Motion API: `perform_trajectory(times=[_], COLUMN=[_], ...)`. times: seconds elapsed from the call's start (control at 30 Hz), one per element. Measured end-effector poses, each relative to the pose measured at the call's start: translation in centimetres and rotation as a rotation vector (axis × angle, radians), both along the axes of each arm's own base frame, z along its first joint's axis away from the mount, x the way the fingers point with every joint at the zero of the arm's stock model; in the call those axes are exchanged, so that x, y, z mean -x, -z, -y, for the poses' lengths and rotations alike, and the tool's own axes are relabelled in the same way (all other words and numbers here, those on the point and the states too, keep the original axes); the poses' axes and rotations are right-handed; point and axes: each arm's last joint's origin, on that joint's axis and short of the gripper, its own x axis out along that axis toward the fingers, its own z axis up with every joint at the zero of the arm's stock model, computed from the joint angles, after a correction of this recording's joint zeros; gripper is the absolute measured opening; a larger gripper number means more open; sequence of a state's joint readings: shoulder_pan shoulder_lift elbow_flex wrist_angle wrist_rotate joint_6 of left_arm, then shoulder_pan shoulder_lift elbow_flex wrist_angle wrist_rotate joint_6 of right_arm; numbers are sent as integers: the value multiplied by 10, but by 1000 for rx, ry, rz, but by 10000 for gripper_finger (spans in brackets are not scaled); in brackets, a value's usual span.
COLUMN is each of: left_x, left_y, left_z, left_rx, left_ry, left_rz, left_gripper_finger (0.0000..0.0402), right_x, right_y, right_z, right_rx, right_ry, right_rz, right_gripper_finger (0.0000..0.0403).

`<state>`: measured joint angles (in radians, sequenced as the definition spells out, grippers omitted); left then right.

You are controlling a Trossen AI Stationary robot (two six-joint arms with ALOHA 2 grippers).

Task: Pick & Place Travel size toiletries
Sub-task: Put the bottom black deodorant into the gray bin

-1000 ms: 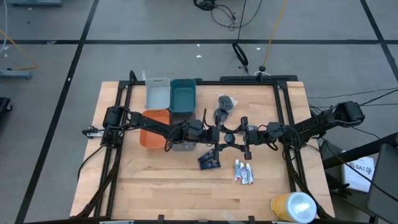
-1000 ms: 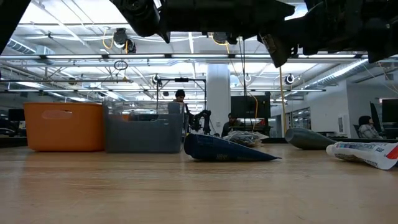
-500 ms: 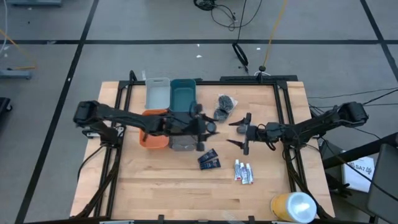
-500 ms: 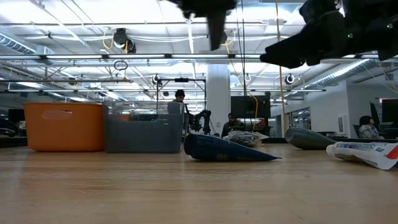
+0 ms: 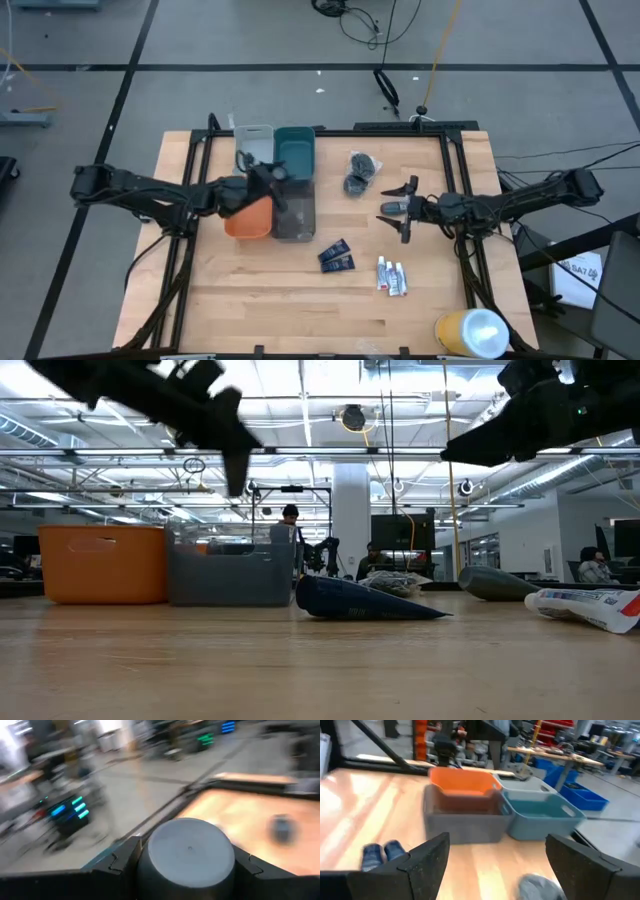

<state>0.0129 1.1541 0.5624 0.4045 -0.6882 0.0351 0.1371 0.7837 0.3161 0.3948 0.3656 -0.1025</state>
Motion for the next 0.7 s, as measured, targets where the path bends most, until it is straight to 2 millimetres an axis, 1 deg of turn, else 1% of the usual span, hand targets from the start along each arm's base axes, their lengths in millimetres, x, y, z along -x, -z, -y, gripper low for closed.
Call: perform_trajectory(times=[0.1, 0.3, 0.4, 0.5, 0.6, 0.7], left_x=[14, 29, 34, 38, 41, 44], left_y=[11, 18, 21, 33, 43, 55], left_z=[-15, -51, -72, -91, -107, -118], left_rx=[49, 67, 103, 157, 192, 239], left_ry=[-143, -389, -428, -461, -531, -581], left_rz=[35, 45, 56, 21, 7, -4], left_gripper_finger=[186, 186, 186, 186, 186, 186], right_x=[3, 4, 4, 4, 4, 4], right_y=[0, -2, -2, -2, -2, -2], right_z=[1, 1, 1, 1, 1, 1], right_rx=[-7, -10, -9, -10, -10, -9], right_ry=[10, 8, 7, 7, 6, 6], right_rz=[-10, 6, 4, 5, 5, 4], right_gripper_finger=[313, 313, 313, 313, 313, 313])
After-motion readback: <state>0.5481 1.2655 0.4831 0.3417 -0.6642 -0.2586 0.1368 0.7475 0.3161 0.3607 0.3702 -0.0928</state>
